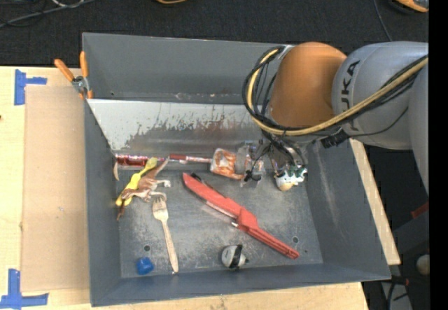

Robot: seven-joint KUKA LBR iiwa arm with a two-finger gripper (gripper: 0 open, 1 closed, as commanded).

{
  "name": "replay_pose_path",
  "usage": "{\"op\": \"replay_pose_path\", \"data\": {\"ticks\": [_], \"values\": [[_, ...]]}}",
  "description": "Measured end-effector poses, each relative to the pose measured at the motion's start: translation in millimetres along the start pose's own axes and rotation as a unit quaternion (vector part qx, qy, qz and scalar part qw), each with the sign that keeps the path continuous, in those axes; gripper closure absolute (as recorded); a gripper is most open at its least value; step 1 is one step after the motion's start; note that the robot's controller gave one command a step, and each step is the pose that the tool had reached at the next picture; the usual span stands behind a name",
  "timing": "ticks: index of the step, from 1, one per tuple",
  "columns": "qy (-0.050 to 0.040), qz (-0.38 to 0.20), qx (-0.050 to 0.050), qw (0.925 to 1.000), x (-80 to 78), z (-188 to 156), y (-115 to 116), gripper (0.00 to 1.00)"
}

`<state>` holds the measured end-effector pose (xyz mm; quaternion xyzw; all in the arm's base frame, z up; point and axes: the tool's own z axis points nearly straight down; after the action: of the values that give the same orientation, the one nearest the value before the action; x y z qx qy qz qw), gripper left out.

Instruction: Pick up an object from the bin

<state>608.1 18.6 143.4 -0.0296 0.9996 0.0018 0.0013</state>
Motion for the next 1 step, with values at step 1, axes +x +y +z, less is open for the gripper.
{"op": "replay_pose_path", "data": {"ticks": [1], "values": [[0.0002,0.000,0.000,1.0000,0.0,-21.6,0.2,1.00]]}}
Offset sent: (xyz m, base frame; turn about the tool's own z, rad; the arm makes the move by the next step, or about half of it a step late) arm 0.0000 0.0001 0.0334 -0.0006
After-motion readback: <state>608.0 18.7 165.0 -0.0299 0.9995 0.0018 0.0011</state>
